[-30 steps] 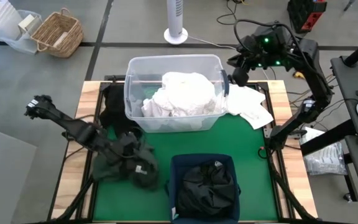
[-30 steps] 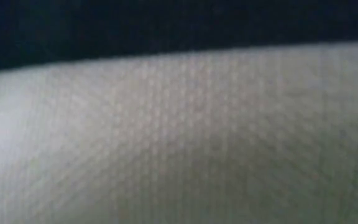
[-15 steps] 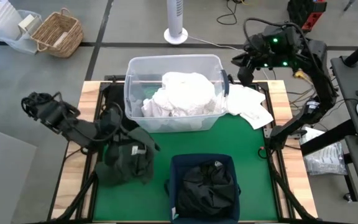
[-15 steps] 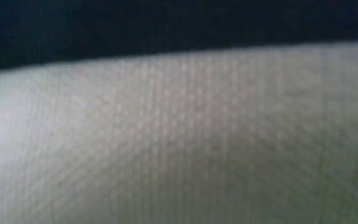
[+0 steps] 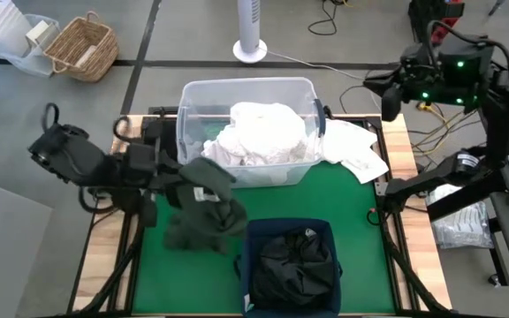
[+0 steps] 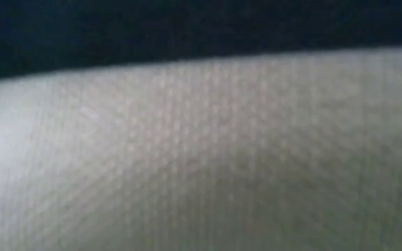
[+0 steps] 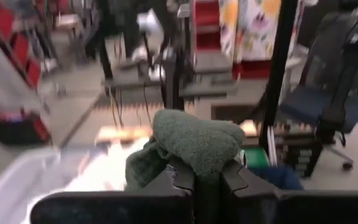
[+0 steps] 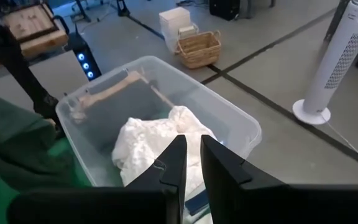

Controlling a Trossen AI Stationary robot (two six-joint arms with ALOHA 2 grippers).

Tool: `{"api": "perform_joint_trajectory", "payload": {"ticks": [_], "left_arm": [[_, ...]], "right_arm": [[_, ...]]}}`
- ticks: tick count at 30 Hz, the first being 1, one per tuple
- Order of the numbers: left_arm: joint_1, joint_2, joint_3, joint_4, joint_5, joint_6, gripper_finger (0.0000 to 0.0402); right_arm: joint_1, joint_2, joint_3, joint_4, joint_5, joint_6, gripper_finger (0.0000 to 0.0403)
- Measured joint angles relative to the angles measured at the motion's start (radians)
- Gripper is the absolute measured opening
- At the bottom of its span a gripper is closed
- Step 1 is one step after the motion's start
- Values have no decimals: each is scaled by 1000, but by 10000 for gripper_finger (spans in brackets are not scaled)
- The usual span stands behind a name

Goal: Sort clothes
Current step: Put the green polo shirt into the blue laundry bin

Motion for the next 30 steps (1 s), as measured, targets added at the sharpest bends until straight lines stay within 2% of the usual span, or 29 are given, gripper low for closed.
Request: {"api": "perform_joint_trajectory", "payload": {"ticks": [1, 4, 8, 15, 21, 30], "left_arm": [[0, 21, 31, 22, 0, 29, 0], [2, 4, -28, 195, 6, 138, 0], [6, 8, -41, 312, -33, 211, 0], [6, 90, 26, 556, -48, 434, 0], [6, 115, 28, 823, -45, 675, 0], [9, 142, 27, 1174, 133, 986, 0]], "right_arm": [[0, -3, 0, 0, 0, 3, 38], [0, -8, 0, -6, 0, 5, 38], [0, -10, 0, -18, 1, -5, 38], [0, -11, 0, -21, 2, -69, 38], [0, -11, 0, -32, 2, -96, 38], [0, -11, 0, -39, 2, -105, 38]]}}
